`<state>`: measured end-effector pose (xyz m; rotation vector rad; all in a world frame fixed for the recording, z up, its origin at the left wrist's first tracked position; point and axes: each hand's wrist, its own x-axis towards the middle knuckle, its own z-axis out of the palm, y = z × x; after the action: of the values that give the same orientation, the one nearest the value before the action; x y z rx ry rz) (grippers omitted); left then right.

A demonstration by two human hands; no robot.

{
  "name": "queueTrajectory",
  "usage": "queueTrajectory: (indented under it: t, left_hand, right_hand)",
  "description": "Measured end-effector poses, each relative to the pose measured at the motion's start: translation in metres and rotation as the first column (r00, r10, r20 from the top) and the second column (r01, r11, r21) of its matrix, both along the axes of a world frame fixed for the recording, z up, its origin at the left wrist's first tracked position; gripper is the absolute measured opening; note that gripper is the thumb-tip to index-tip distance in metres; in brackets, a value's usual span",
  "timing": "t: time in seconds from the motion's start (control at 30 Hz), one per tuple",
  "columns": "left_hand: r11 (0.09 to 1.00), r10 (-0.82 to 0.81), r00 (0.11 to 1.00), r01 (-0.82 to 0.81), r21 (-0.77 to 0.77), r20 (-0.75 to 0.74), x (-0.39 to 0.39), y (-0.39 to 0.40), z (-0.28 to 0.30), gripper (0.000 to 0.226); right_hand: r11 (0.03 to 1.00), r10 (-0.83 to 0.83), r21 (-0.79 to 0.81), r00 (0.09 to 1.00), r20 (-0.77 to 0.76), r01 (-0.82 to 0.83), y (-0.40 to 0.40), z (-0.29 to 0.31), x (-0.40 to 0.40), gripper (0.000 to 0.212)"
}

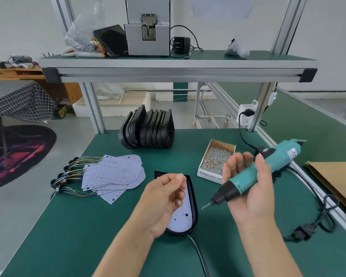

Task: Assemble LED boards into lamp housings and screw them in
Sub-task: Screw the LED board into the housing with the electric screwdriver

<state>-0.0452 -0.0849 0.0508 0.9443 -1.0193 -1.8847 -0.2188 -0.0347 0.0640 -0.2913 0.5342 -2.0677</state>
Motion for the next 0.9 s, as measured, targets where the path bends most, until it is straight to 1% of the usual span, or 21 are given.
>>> queueTrajectory:
  t: [0.07,0.1,0.2,0.27,0.33,0.4,0.47,0.57,0.67,0.8,0.9]
  left_hand:
    - [0.994,0.002,0.994,0.01,0.111,-0.107,0.004,-0.001,-0.002,0.012]
    - [0.992,0.009,0.994,0.005,0.129,-0.111,0.005,-0.001,-0.003,0.015]
    - [0.997,0.007,0.999,-0.004,0.081,-0.038,0.003,0.003,-0.007,0.024]
    - [1.0,0.009,1.0,-0.009,0.012,0.012,0.002,0.008,-0.009,0.02]
    - [0.999,0.027,0.999,-0.026,-0.029,0.024,0.003,0.011,-0.011,0.017]
    - [0.998,0.051,0.998,-0.05,-0.033,0.021,0.004,0.014,-0.011,0.019]
    - [0.998,0.059,0.997,-0.058,-0.031,0.044,0.004,0.016,-0.009,0.027]
    - [0.998,0.06,0.996,-0.058,-0.031,0.07,0.001,0.02,-0.007,0.036]
    - [0.996,0.085,0.993,-0.081,-0.05,0.085,0.001,0.022,-0.008,0.034]
    - [0.998,0.052,0.996,-0.049,0.031,-0.075,0.007,0.022,-0.008,0.017]
    - [0.995,0.018,0.987,-0.001,0.103,-0.161,0.008,0.023,-0.007,0.015]
  right_hand:
    - [1.0,-0.02,-0.021,1.0,0.016,0.02,-0.006,0.009,-0.001,0.013]
    - [0.999,-0.027,-0.021,1.0,0.013,0.027,-0.009,0.012,0.0,0.01]
    - [1.0,-0.017,-0.026,1.0,0.002,0.017,-0.017,0.017,0.006,0.011]
    - [0.999,-0.012,-0.045,1.0,0.008,0.012,-0.021,0.018,0.011,0.014]
    - [0.998,-0.01,-0.069,1.0,0.014,0.011,-0.023,0.018,0.015,0.01]
    - [0.997,-0.011,-0.071,1.0,0.013,0.012,-0.024,0.017,0.018,0.007]
    - [0.998,-0.018,-0.054,1.0,-0.008,0.017,-0.026,0.016,0.021,0.005]
    - [0.999,-0.035,-0.039,0.998,-0.047,0.034,-0.028,0.016,0.027,0.008]
    - [0.998,-0.044,-0.057,0.996,-0.072,0.04,-0.028,0.019,0.03,0.008]
    - [0.998,-0.05,-0.051,0.994,-0.102,0.045,-0.027,0.022,0.031,0.006]
    - [0.998,-0.049,-0.049,0.992,-0.117,0.044,-0.027,0.024,0.033,0.005]
